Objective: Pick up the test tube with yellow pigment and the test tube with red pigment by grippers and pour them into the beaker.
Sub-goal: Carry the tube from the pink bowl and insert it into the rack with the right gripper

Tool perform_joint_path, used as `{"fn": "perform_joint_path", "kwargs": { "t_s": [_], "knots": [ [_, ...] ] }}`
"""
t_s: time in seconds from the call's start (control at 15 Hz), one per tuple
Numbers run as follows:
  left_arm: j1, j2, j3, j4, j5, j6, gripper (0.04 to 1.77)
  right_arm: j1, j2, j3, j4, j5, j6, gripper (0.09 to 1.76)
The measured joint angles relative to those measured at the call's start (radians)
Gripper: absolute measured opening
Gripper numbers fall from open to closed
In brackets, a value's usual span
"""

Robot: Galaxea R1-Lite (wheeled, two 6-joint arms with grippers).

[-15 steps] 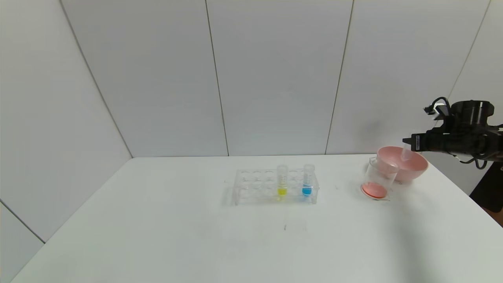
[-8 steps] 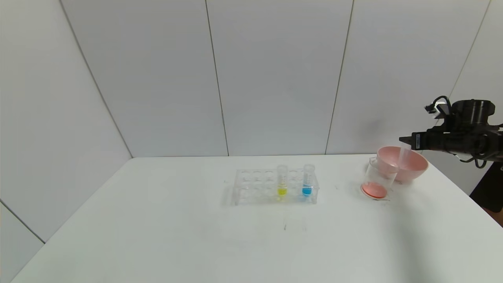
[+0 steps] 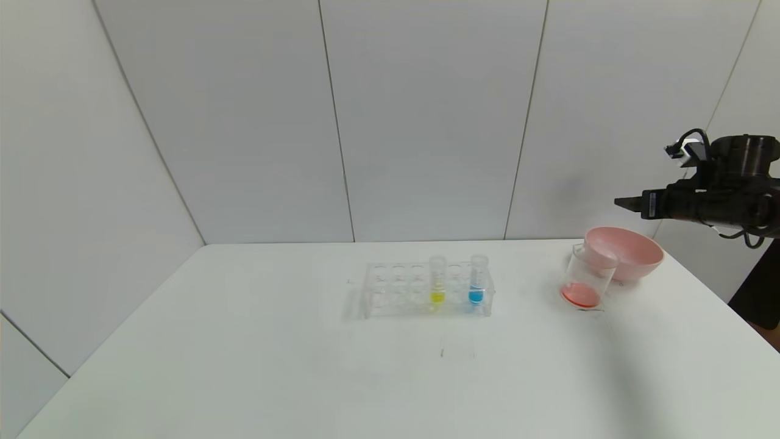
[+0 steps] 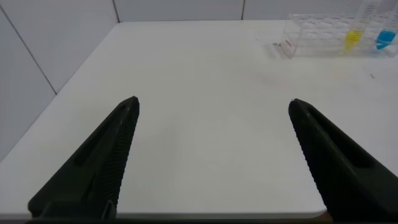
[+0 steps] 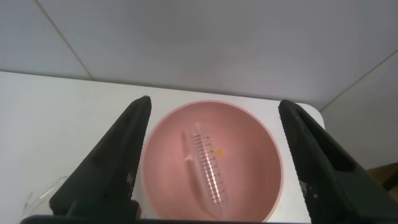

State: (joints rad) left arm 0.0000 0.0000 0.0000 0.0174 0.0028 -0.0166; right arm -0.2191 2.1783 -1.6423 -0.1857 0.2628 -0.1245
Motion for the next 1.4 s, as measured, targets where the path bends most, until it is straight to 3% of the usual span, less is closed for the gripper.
{"fn": "perform_joint_path", "kwargs": {
  "t_s": [0.33,0.8,1.07,1.4],
  "knots": [
    [0.000,0.000,0.000,0.000,0.000,0.000,1.72,0.147,-0.232,0.234,0.012,-0.061,0.100,1.58],
    [0.000,0.000,0.000,0.000,0.000,0.000,1.72,0.601,-0.553,0.600,0.031,-0.502,0.333,1.66],
    [0.000,0.000,0.000,0.000,0.000,0.000,1.72,0.826,-0.621,0.716,0.037,-0.677,0.442,1.68],
    [0.000,0.000,0.000,0.000,0.000,0.000,1.72,1.021,-0.565,0.753,0.026,-0.792,0.537,1.69]
  ]
}}
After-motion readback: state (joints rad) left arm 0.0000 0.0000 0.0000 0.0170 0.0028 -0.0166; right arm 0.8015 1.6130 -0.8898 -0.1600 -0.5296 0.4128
